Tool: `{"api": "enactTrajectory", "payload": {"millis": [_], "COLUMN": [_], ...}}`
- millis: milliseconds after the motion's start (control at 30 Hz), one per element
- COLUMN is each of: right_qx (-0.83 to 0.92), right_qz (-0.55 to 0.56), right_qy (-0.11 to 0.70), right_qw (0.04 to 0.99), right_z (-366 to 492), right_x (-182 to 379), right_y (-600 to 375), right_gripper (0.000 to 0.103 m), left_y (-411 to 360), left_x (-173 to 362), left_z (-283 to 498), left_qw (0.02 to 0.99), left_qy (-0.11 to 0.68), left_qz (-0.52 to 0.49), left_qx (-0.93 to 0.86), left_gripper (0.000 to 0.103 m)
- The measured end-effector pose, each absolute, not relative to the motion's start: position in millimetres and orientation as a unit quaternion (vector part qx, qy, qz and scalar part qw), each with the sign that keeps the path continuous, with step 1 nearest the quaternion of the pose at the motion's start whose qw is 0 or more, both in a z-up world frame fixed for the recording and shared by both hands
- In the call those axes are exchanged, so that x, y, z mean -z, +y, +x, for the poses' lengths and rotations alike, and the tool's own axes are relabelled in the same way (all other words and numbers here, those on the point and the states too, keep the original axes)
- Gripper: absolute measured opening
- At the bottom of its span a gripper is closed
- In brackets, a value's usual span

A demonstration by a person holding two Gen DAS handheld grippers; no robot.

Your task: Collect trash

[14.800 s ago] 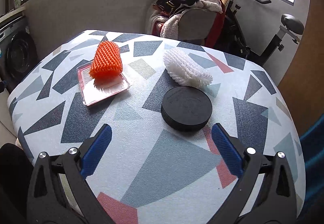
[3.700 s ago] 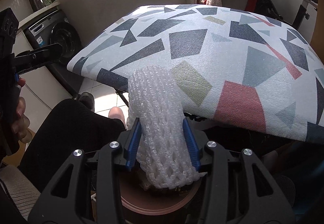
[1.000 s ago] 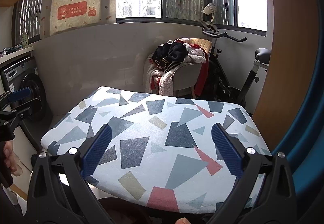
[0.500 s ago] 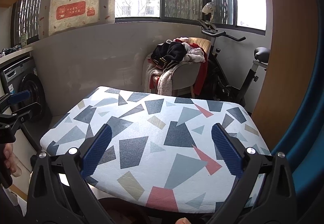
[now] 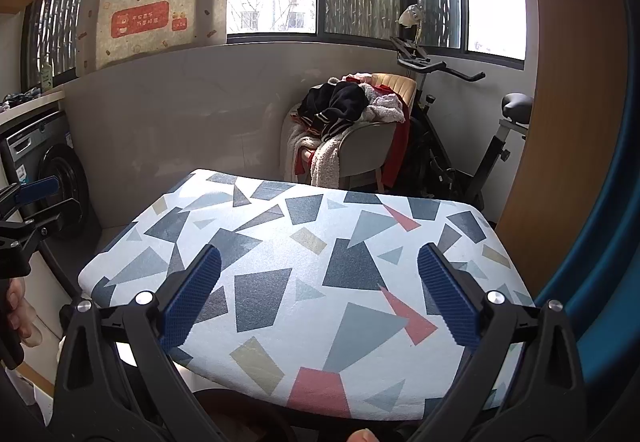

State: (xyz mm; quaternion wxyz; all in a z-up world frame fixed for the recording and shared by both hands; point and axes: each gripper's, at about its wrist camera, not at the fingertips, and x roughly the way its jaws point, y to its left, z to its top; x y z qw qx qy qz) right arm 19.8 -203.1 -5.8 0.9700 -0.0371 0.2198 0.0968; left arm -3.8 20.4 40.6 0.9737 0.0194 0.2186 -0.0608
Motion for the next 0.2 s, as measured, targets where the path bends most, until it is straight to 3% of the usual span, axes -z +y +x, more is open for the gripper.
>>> {"api": "enactTrajectory", "payload": {"millis": [200], "right_qx": [-0.097], "right_qz": [-0.038], "right_qy": [0.223], "right_qw": [0.969], "right_z": [19.1], "right_x": [6.6], "right_y": [-202.0], "right_gripper": [0.097], "left_y": [19.5], "left_x": [-39.5], "left_z": [-4.7], "left_qw": [0.973], "left_qy": [0.224], "left_qz": [0.021], "left_qx": [0.058], "left_gripper": [0.097]}}
